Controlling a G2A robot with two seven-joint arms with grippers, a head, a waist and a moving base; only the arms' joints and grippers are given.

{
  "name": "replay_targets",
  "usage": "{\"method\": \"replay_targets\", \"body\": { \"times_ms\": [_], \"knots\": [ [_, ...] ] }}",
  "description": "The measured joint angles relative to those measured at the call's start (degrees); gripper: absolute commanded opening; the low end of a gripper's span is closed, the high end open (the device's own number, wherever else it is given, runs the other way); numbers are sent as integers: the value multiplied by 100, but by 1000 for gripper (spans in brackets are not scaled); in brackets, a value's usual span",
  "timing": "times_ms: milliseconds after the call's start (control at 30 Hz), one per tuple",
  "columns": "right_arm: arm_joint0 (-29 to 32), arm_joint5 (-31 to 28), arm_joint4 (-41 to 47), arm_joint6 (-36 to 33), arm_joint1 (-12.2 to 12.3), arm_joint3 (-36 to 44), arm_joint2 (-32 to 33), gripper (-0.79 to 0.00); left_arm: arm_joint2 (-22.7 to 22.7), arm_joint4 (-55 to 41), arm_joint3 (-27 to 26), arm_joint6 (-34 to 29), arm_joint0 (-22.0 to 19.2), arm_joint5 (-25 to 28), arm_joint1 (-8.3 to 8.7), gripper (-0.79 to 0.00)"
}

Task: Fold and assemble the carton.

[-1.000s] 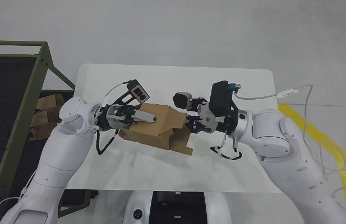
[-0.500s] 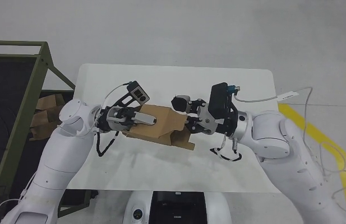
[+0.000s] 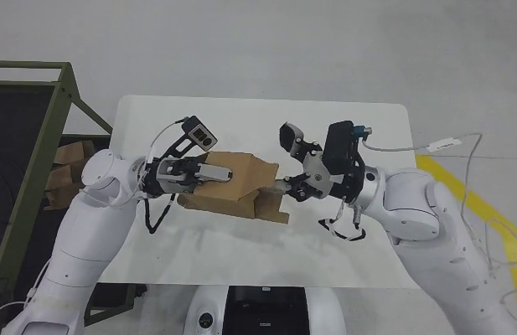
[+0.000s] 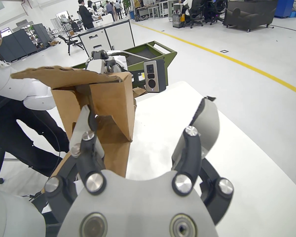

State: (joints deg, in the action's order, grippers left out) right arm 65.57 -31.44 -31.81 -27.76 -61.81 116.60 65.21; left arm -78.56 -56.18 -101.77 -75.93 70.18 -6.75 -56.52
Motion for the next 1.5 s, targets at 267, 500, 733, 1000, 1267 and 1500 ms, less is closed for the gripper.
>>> {"method": "replay_targets", "body": {
  "times_ms": [267,500,733,1000,1267,1500],
  "knots": [
    [841,325,-218,541,100,361,900,0,-219,313,-286,207,150,295,23,-785],
    [1482,202,-156,996,139,644,1396,0,-336,1113,-590,603,237,864,37,-785],
    [1605,178,-89,973,141,823,1427,0,-422,1854,-850,1020,374,1761,26,-785],
    [1452,230,-48,665,136,908,1282,0,-443,2621,-1112,1457,607,2493,17,-785],
    [1287,605,-184,216,128,1147,1088,0,-370,2843,-1179,1351,666,2873,17,-785],
    [1173,775,129,-143,128,1048,1022,0,-297,2940,-1155,1151,657,2930,31,-785]
  ]
}}
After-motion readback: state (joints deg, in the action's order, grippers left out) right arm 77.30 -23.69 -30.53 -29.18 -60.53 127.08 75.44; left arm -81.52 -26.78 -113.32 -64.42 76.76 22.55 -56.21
